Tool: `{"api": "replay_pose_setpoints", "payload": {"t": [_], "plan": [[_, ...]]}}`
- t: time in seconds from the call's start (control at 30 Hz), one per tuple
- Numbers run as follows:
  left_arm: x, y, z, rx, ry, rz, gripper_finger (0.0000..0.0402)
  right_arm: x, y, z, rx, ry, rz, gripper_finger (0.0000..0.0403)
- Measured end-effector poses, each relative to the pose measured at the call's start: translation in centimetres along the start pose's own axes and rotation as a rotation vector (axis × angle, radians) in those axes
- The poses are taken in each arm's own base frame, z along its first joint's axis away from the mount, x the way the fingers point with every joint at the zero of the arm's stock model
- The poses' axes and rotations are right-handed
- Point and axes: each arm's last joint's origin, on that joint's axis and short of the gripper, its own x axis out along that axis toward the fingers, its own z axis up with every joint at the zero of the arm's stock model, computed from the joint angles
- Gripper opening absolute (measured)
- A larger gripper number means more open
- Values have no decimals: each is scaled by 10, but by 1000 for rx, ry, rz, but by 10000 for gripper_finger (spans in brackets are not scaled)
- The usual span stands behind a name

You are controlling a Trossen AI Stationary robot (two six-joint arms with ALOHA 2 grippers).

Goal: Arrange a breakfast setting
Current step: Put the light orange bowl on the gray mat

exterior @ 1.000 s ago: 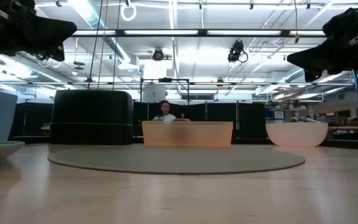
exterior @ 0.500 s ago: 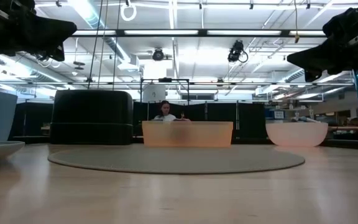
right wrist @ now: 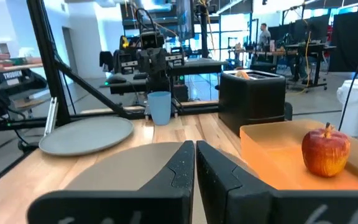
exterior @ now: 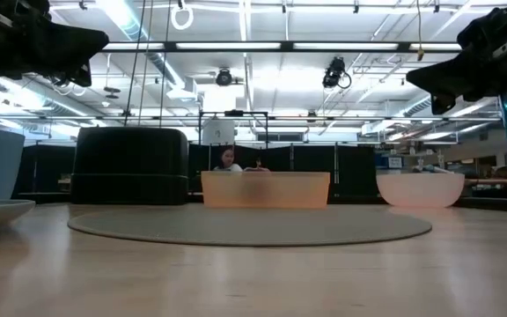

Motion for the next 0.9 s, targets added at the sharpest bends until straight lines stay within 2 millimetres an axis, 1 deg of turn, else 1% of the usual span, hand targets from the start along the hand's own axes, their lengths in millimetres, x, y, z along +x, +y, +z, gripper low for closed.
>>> {"api": "replay_pose_setpoints", "payload": {"t": [0.13, 0.23, 0.37, 0.53, 0.63, 0.73, 0.8, 0.9], "plan": [[0, 0, 0, 0, 0, 0, 39, -1, -1, 8, 29, -74, -58, 23], [0, 0, 0, 0, -1, 0, 39, -1, -3, 20, 47, -74, -125, 20], [0, 0, 2, 5, -18, 2, 39, 5, -6, 34, 51, 20, -244, 12], [0, 1, 7, -37, -76, 7, 39, 22, -13, 58, 29, 147, -455, 16], [0, 1, 7, -37, -76, 7, 39, 35, -19, 76, 23, 269, -567, 34], [0, 1, 9, -40, -92, 7, 39, 49, -27, 89, 47, 411, -651, 65], [-1, 1, 11, -43, -109, 8, 39, 58, -34, 92, 88, 499, -721, 93], [-1, 1, 10, -43, -108, 8, 39, 68, -48, 86, 148, 635, -850, 133]]}}
